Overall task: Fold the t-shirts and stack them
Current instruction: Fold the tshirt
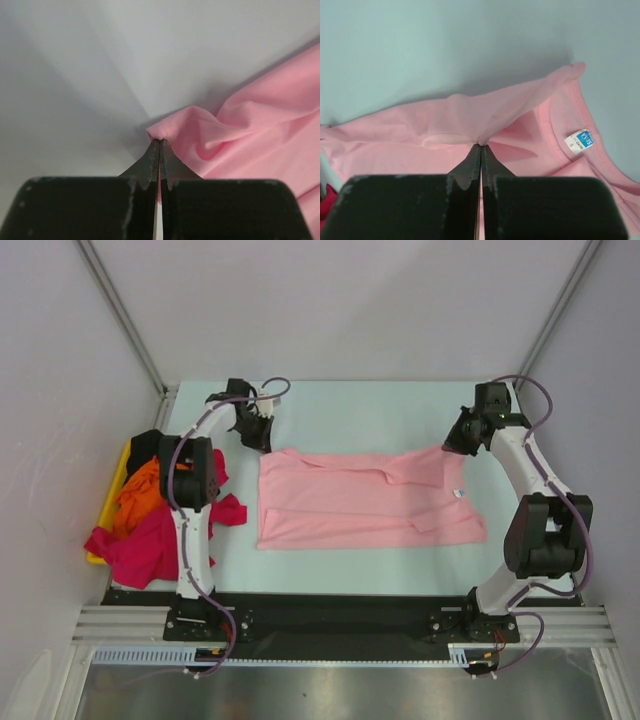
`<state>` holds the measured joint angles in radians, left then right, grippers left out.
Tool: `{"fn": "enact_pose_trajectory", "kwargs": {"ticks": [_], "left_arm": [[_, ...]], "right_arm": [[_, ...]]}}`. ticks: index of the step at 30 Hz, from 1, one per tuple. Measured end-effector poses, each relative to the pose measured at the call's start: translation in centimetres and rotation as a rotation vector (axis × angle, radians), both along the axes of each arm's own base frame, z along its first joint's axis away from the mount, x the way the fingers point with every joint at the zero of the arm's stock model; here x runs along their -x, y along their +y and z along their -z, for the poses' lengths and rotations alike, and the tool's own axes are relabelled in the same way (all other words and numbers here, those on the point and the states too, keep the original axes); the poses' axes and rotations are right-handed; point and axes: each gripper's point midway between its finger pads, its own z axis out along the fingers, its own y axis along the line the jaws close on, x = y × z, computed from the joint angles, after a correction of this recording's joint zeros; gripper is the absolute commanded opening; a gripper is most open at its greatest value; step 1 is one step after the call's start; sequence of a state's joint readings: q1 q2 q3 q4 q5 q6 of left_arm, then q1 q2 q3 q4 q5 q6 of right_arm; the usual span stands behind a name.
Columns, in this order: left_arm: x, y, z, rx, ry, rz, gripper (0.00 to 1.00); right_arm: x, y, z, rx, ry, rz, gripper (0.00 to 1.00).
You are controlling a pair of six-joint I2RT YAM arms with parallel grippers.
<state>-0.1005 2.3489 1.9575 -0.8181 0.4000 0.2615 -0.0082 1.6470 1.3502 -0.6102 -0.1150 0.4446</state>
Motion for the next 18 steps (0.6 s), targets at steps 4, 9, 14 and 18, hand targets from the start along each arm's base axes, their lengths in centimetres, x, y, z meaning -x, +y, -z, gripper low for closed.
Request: {"fn": "enact_pose_trajectory", "kwargs": {"ticks": [4, 9, 14, 18], "left_arm": [[2.0, -0.1, -1.0, 0.017, -0.028, 0.008, 0.00], [3.3, 0.5, -6.5, 0.002, -0.226, 0.043, 0.00], [4.5, 0.9, -11.5, -0.029, -0.439, 0.115, 0.00], [6.5, 0.8, -11.3, -0.073, -0.485, 0.205, 0.00]], "right_arm": [[0.9, 0.3, -1.8, -0.012, -0.011, -0.016, 0.00], [3.1, 0.4, -3.3, -0.034, 0.007, -0.030, 0.00], [5.5, -1.0, -4.7, -0.040, -0.031, -0.009, 0.00], [7.6, -2.1, -3.6, -0.058, -0.027, 0.025, 0.00]]}}
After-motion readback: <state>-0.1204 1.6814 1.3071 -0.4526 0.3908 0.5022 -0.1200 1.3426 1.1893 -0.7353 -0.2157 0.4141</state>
